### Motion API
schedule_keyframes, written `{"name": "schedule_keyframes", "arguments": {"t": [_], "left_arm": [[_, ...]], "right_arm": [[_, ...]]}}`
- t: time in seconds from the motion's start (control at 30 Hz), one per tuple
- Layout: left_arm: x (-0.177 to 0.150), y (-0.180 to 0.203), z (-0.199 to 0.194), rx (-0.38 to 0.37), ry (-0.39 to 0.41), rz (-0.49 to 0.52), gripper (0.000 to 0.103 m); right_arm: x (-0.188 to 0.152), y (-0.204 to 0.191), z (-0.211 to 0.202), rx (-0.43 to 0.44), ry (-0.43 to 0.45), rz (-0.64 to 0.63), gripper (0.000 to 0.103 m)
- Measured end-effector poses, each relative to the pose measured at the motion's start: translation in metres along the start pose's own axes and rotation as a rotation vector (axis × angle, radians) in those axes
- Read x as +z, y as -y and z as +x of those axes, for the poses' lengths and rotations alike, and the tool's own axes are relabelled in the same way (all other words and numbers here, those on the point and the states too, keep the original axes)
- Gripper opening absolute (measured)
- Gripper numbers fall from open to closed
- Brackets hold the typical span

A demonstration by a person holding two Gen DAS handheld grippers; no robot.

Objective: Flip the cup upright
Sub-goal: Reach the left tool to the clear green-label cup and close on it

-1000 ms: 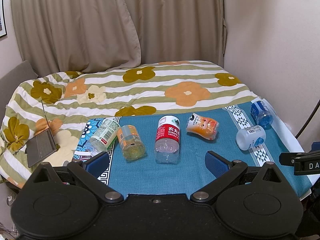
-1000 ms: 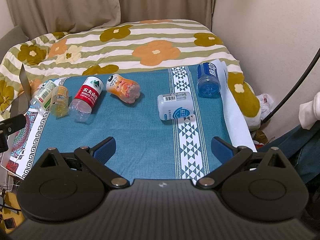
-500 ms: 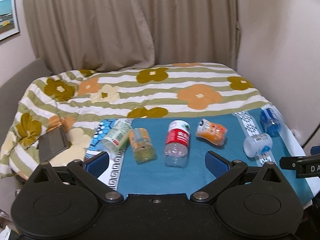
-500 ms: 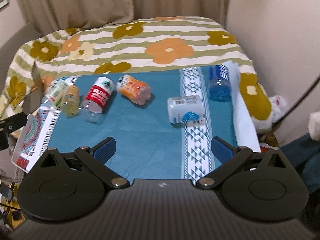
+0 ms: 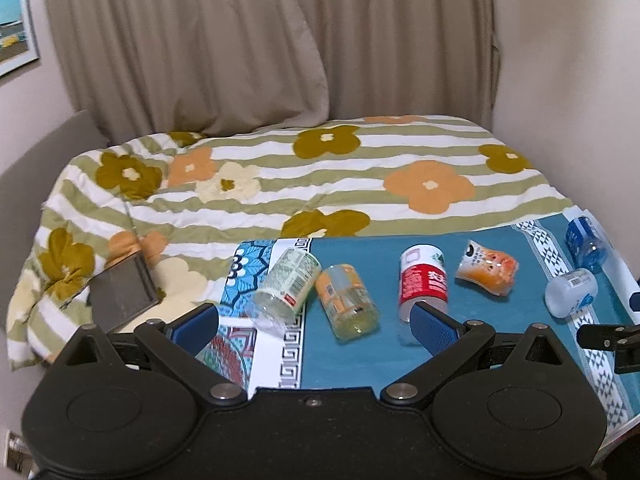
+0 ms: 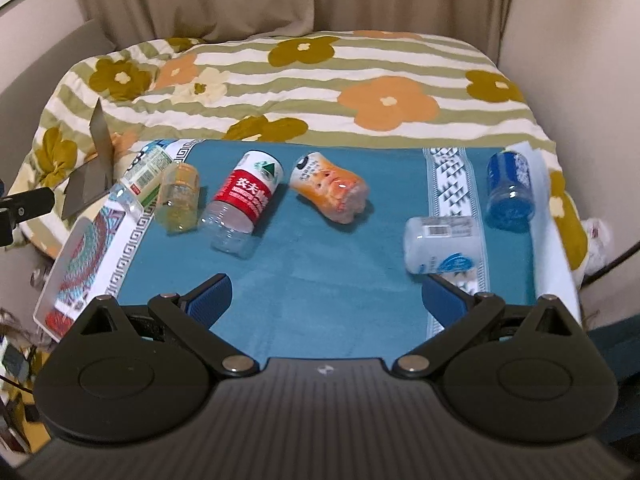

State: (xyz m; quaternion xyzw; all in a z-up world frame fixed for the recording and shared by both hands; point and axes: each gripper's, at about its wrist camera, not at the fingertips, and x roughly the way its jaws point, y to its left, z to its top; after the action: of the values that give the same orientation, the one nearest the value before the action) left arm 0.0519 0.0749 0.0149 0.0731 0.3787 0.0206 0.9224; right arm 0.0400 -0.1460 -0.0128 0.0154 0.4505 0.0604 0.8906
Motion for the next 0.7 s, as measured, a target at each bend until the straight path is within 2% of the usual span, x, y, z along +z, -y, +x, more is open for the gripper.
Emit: {"name": "schedule_keyframes", "arguments": {"t": [0.2, 0.37, 0.5, 0.7], "left_arm": [[0.014, -0.038, 0.045, -0.066, -0.029, 0.063, 0.103], [0.024, -0.061, 0.098, -0.138, -0.092, 0.111, 0.103], [0.03, -0.07, 0.144, -0.181, -0.136, 0.152, 0.103], [0.033, -0.077, 0.204, -0.259, -0.228, 0.237, 0.097]], "right_arm": [[0.007, -0.032, 0.025, -0.048, -0.035, 0.071, 0.103], [0.012, -0.05, 0.042, -0.11, -0.023, 0.138, 0.103], [0.014, -0.057, 0.059, -0.153, -0.041, 0.207, 0.103], [0.01, -0.064, 0.079, -0.232, -0.092, 0.259, 0.103]]}}
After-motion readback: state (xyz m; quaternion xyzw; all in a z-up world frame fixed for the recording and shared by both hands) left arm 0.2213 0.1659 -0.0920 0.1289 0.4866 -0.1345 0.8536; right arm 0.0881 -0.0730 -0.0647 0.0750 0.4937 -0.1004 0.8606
